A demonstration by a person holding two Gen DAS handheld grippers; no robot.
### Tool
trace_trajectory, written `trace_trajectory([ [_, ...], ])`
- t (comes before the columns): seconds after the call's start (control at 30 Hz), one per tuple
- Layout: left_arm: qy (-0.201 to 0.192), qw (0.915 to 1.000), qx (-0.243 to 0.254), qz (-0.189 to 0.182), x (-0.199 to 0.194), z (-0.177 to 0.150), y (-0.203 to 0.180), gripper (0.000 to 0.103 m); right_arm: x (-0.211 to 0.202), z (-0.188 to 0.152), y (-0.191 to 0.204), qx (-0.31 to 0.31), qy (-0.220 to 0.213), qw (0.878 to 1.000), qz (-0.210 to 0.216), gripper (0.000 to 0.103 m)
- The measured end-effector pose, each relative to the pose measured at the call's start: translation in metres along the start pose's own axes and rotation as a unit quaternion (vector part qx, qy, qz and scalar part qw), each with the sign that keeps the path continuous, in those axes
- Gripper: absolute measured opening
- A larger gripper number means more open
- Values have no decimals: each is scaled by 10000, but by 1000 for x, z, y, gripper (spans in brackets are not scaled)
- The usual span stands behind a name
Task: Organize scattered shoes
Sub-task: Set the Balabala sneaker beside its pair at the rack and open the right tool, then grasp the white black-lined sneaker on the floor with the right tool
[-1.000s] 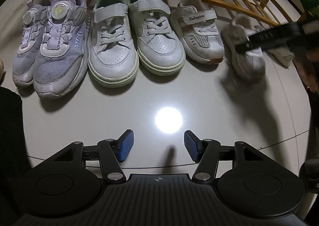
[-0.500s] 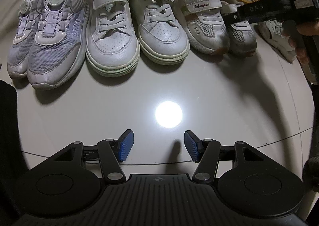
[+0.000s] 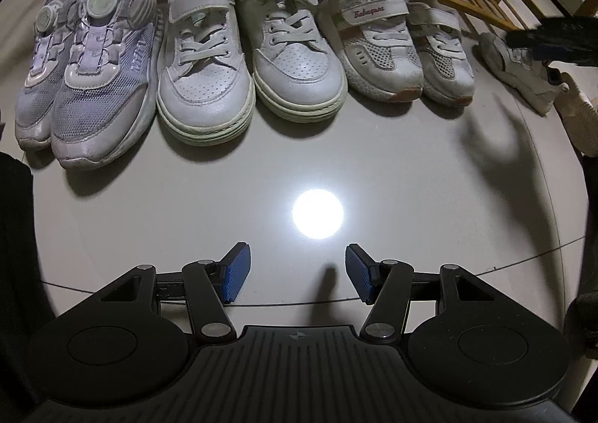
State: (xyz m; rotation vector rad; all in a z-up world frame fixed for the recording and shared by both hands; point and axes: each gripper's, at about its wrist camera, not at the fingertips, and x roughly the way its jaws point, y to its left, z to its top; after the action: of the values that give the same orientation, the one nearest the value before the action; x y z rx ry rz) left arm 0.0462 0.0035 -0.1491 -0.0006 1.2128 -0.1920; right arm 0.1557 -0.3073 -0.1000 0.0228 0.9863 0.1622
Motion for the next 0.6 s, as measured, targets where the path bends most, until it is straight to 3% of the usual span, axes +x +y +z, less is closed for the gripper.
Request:
trace_trajectory([
  [0.1, 2, 10000, -3, -19, 0, 0, -2, 58, -9, -3, -19, 67, -23, 9997, -223, 69],
  [0.3, 74, 10000, 40, 10, 4, 0, -5, 58, 3, -3, -54, 284, 130, 9978, -580, 57],
  [0.5, 128, 9999, 38, 82, 6, -2, -5, 58, 40, -1, -57, 133, 438, 9972, -598, 38],
  [0.6, 148, 9998, 23, 111, 7, -2, -3, 58, 44, -4, -52, 10, 498, 9967, -646, 34],
])
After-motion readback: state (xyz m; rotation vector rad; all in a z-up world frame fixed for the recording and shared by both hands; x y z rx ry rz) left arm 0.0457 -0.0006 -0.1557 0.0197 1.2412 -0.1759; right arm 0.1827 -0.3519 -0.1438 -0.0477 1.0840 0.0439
